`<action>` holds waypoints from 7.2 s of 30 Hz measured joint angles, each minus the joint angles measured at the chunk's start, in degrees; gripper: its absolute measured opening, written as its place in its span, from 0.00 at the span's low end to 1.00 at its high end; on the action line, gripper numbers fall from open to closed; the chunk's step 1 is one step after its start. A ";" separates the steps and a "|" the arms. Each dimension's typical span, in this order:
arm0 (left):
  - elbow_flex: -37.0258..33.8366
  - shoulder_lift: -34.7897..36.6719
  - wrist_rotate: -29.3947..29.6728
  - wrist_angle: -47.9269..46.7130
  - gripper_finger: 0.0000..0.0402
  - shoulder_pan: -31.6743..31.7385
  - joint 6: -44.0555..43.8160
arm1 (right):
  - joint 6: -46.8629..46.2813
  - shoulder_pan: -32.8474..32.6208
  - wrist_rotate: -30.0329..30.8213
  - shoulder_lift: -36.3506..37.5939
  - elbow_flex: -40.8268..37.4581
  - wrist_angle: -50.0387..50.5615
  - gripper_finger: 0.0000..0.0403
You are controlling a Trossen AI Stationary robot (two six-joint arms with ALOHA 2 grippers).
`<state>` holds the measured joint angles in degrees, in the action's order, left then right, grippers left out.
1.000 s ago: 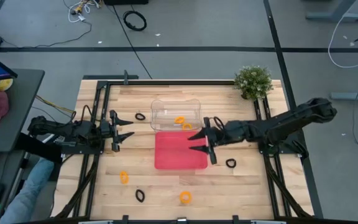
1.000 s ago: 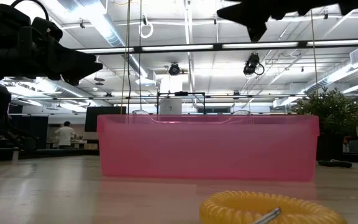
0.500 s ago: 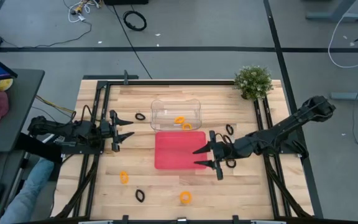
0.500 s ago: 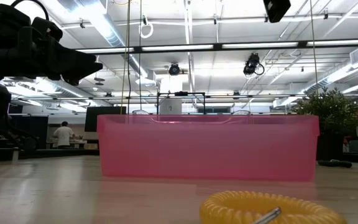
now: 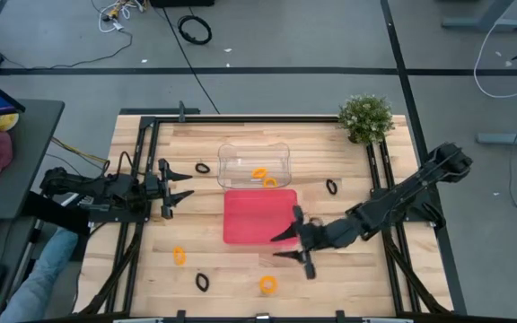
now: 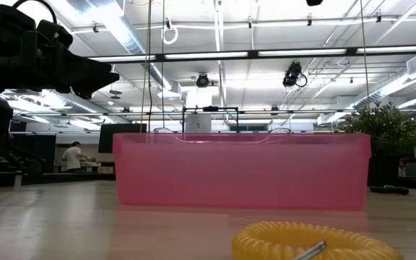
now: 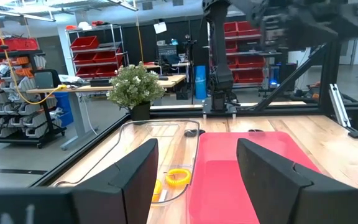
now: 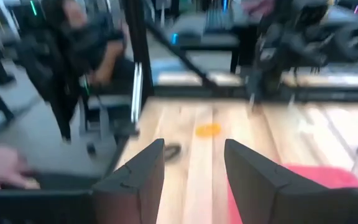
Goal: Sort spring keychains
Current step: Put the yellow spring keychain into the transparent bin, then adjust the red bin
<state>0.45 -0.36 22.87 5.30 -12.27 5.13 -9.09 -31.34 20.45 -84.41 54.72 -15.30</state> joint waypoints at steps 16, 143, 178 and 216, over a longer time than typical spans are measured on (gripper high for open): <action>0.00 0.02 0.00 0.00 0.55 0.00 0.00 | -7.17 -1.17 -3.35 -18.43 15.91 26.87 0.43; 0.00 0.02 0.00 0.02 0.55 -0.01 -0.01 | 22.12 23.50 3.45 -15.75 21.98 32.09 0.00; 0.02 0.02 0.00 0.02 0.55 -0.02 -0.02 | 26.04 38.28 0.42 -15.75 21.98 27.05 0.25; 0.00 0.02 0.00 0.02 0.55 0.00 0.00 | 11.92 27.15 -21.72 -16.42 15.72 41.39 0.47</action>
<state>0.45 -0.34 22.87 5.32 -12.27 5.12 2.83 -4.19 -1.27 -100.84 70.45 26.09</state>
